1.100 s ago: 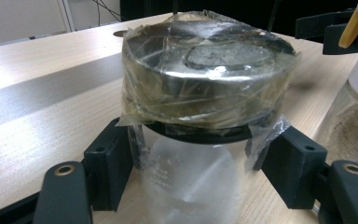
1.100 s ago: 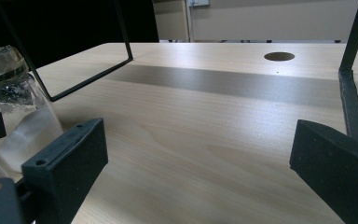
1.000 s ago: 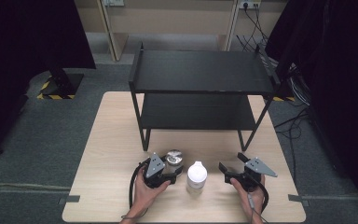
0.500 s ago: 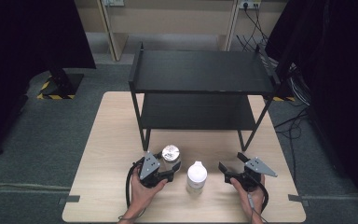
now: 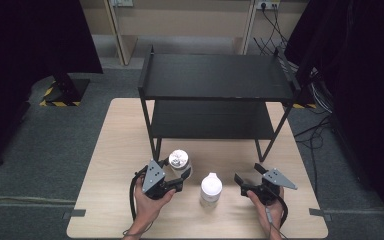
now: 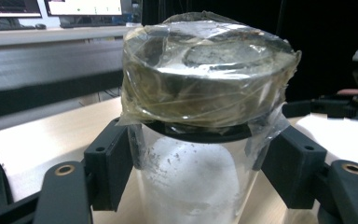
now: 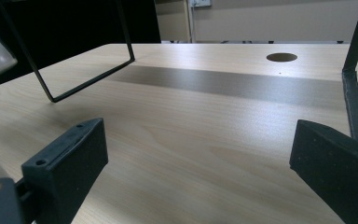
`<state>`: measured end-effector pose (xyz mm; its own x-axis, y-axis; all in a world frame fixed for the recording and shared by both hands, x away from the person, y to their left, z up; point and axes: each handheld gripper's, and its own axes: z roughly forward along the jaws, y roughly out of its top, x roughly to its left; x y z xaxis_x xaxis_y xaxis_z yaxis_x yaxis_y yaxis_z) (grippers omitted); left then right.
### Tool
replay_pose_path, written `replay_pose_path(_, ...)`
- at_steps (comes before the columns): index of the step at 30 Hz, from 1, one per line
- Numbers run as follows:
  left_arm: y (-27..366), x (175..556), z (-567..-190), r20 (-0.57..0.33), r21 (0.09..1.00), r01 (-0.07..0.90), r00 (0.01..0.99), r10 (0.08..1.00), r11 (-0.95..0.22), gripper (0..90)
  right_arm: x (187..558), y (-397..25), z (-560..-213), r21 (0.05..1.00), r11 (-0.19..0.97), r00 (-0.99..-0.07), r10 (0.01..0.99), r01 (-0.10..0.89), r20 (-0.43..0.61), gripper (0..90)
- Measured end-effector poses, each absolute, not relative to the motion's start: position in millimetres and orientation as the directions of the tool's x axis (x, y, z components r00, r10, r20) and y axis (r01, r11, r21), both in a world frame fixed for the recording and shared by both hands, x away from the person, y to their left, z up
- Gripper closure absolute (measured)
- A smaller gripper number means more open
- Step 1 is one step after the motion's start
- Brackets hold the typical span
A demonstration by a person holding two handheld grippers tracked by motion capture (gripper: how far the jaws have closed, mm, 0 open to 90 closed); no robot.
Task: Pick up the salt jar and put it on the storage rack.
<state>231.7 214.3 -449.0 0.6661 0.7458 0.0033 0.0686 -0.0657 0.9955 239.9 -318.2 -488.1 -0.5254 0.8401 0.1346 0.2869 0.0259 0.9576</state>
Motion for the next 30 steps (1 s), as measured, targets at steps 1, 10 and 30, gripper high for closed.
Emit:
replay_pose_path(1,215,231,-447,0.006,0.996,0.065,0.667,0.745,-0.066,30.7,240,-318,-488,0.958,0.026,-0.525,0.840,0.287,0.135,4.3)
replay_pose_path(10,217,228,-436,0.022,0.997,0.041,0.665,0.747,-0.066,30.7,240,-318,-488,0.958,0.025,-0.525,0.841,0.286,0.135,4.4)
replay_pose_path(30,219,233,-400,0.045,0.999,-0.026,0.641,0.766,-0.037,30.7,240,-319,-489,0.958,0.021,-0.525,0.840,0.286,0.138,4.5)
